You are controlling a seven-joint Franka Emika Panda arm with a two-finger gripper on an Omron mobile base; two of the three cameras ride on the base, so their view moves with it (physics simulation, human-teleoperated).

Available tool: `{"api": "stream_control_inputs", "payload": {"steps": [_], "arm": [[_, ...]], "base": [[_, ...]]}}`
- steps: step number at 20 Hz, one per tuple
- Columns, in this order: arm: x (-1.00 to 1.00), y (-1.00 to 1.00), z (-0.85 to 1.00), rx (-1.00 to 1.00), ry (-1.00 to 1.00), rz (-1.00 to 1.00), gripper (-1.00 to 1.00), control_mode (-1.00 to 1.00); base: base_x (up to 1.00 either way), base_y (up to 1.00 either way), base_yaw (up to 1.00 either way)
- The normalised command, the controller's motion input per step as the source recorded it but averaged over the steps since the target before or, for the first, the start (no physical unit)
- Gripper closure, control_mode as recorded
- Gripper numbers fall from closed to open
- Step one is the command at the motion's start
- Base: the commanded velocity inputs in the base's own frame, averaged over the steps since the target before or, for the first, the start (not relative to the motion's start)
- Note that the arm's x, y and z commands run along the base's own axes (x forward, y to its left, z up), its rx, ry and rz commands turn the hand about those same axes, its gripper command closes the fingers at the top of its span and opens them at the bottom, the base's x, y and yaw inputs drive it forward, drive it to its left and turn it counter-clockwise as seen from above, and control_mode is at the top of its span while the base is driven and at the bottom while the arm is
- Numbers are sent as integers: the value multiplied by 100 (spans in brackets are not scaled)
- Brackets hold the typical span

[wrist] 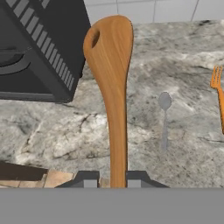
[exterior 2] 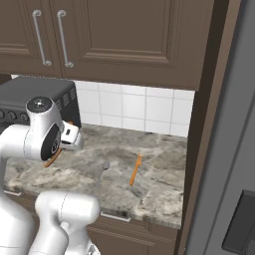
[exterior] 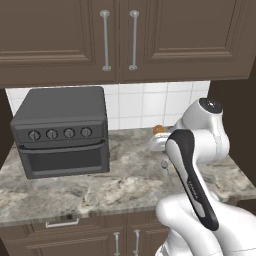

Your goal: Organize the utensils by type. Pick up the wooden spoons from the counter and place them in the open cabinet. Then pick up the metallic utensils from the counter and place them in the open drawer.

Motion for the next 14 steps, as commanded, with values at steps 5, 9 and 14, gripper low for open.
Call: {"api": "stream_control_inputs", "payload": {"steps": [5, 9, 14], "arm": [[0, 0, 0, 0, 0, 0, 100, -100], [-7, 0, 0, 0, -1, 0, 100, 100], [0, 0, 0, 0, 0, 0, 100, 100]], "base": [[0, 0, 0], [-9, 0, 0], [-66, -15, -11]]}}
